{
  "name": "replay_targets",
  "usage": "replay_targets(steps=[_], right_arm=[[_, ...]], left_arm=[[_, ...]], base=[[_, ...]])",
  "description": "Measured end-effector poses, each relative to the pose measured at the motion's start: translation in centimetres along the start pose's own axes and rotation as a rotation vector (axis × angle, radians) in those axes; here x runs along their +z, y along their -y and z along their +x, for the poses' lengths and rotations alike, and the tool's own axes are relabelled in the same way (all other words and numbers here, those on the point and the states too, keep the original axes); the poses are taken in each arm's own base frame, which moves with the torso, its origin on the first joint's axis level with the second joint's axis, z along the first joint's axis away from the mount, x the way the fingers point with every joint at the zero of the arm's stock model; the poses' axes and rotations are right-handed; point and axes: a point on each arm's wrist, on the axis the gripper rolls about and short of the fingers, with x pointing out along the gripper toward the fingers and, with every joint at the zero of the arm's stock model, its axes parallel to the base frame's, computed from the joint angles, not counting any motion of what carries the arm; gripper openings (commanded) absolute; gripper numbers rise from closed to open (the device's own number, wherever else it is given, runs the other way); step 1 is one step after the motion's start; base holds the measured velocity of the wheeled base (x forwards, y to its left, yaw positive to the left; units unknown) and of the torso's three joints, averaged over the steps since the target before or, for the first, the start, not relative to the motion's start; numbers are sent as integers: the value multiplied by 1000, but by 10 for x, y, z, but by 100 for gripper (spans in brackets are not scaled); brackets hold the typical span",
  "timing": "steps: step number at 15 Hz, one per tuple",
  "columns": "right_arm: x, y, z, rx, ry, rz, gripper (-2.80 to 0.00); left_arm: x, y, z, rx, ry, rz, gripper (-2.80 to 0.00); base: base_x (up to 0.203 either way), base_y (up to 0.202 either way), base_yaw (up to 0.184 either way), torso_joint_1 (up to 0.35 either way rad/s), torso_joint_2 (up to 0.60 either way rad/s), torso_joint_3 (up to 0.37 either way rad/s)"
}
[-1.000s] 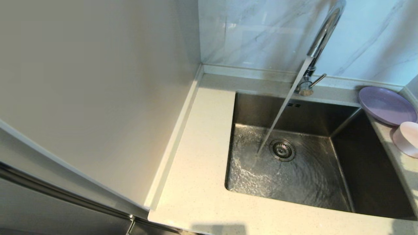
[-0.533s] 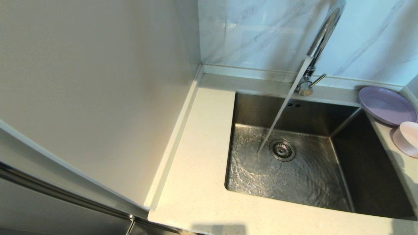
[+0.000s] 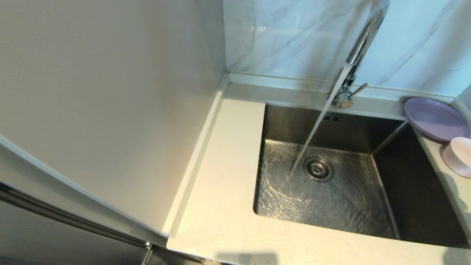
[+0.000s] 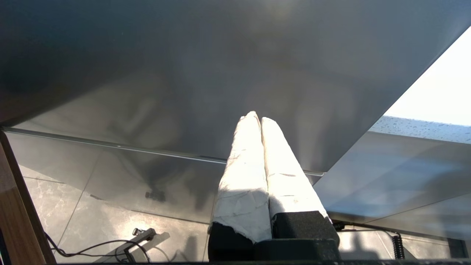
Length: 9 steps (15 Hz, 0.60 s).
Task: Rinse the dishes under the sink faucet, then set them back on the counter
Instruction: Pick up the bowl
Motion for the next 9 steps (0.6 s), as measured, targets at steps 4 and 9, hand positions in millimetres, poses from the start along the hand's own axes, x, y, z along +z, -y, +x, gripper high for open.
replay_targets(steps=[4, 9], right_arm=[[-9, 6, -18, -7, -98, -59, -280], [4, 5, -17, -34, -157, -108, 0]], left_arm=[[0, 0, 0, 0, 0, 0, -280], [0, 0, 0, 0, 0, 0, -280]], base=[[0, 0, 0, 0, 0, 0], [0, 0, 0, 0, 0, 0]])
